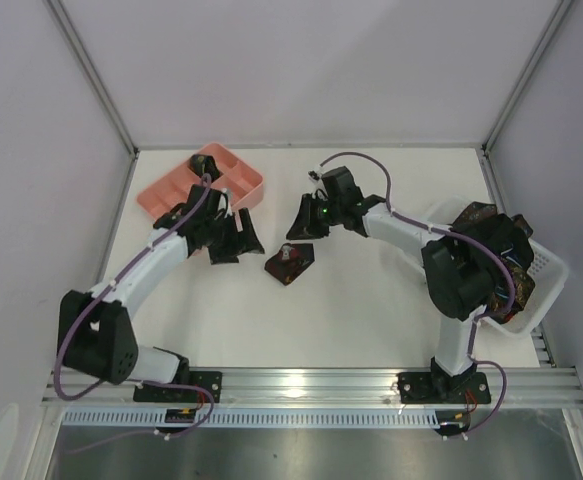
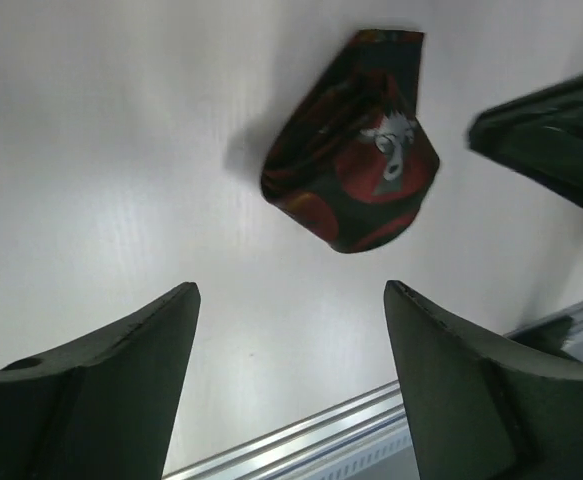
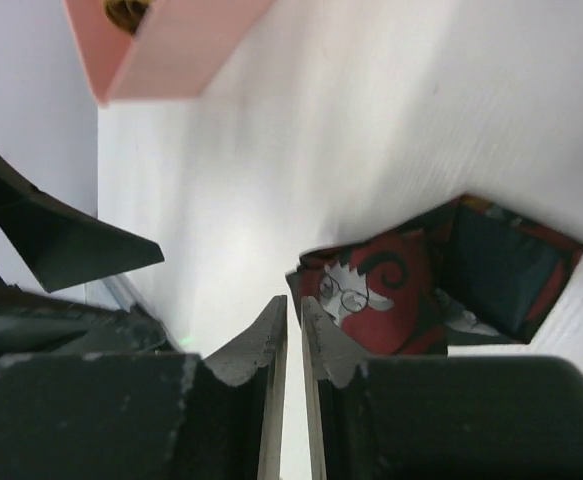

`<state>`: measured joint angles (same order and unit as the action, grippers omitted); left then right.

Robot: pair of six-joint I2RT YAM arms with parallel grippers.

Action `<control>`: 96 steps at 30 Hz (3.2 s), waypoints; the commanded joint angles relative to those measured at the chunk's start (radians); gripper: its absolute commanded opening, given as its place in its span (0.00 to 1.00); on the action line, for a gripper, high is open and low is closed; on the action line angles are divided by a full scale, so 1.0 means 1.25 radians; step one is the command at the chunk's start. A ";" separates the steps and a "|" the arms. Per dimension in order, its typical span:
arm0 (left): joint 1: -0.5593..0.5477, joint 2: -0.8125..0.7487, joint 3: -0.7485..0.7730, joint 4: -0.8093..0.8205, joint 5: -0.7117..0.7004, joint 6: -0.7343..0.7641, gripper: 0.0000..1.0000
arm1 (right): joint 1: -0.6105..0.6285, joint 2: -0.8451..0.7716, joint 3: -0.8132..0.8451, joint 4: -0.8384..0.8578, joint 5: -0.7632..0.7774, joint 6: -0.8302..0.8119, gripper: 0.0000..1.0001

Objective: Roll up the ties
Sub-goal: Place the rolled tie into the container

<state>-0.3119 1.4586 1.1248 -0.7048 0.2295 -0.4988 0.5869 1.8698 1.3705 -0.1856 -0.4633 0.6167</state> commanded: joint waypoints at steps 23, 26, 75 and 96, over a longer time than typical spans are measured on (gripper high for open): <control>-0.082 -0.093 -0.475 0.699 0.202 -0.494 1.00 | -0.030 0.102 -0.041 -0.006 -0.147 -0.034 0.15; -0.089 -0.047 -0.463 0.712 0.191 -0.497 1.00 | -0.035 0.110 -0.039 -0.005 -0.155 -0.037 0.15; -0.165 0.176 -0.384 0.866 -0.006 -0.720 0.82 | -0.083 0.184 -0.018 0.029 -0.209 0.007 0.13; -0.167 0.230 -0.346 0.872 0.012 -0.697 0.51 | -0.084 0.206 -0.008 0.018 -0.220 0.009 0.13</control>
<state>-0.5133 1.7237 0.6544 0.3706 0.2474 -1.3865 0.4759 2.0987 1.3418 -0.1375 -0.7502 0.6361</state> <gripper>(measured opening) 0.535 0.130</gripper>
